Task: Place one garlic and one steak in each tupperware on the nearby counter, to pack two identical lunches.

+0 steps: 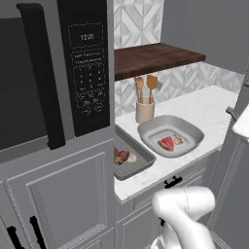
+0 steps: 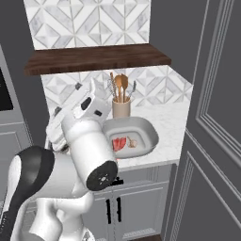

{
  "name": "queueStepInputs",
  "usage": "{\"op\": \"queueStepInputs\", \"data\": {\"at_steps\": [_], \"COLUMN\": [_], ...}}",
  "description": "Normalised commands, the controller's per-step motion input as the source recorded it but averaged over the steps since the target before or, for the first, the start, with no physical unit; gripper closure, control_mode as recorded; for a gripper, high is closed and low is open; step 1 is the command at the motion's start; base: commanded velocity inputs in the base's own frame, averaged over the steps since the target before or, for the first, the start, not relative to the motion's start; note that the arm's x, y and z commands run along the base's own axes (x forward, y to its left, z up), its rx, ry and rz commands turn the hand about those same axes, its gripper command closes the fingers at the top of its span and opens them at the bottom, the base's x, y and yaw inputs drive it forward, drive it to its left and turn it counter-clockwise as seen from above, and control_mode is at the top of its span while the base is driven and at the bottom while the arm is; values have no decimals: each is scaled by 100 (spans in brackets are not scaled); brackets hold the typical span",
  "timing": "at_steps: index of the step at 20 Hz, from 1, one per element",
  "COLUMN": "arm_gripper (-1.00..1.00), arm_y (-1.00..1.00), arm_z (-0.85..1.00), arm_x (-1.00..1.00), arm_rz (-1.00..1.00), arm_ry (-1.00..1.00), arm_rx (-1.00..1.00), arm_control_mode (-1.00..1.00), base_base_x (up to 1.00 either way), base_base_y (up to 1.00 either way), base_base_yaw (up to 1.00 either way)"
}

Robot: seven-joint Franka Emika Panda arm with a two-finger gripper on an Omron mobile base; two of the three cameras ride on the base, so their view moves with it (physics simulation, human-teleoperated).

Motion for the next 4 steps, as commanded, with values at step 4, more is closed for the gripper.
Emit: {"op": "queueStepInputs", "data": {"at_steps": [4], "arm_gripper": [-100], "arm_y": [92], "arm_z": [-32], "arm_x": [-15], "arm_rz": [-2], "arm_ry": [65], "arm_rx": [-56], "arm_control_mode": [-100], "base_base_x": [0], "base_base_y": [0], "base_base_yaw": [0]}}
